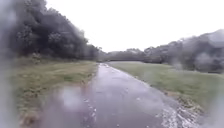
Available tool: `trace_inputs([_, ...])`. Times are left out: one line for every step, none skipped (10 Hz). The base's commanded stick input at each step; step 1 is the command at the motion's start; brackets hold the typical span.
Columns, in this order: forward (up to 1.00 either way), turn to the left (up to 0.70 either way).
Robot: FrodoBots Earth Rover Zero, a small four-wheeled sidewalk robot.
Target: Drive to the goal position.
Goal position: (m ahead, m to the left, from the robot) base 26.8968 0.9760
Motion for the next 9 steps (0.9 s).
trace_inputs([0.85,0.21])
trace_inputs([0.85,0.31])
trace_inputs([0.85,0.00])
trace_inputs([0.85,0.00])
trace_inputs([0.85,0.00])
trace_inputs([0.85,0.00])
trace_inputs([0.85,0.00])
trace_inputs([0.85,0.00])
trace_inputs([0.85,0.00])
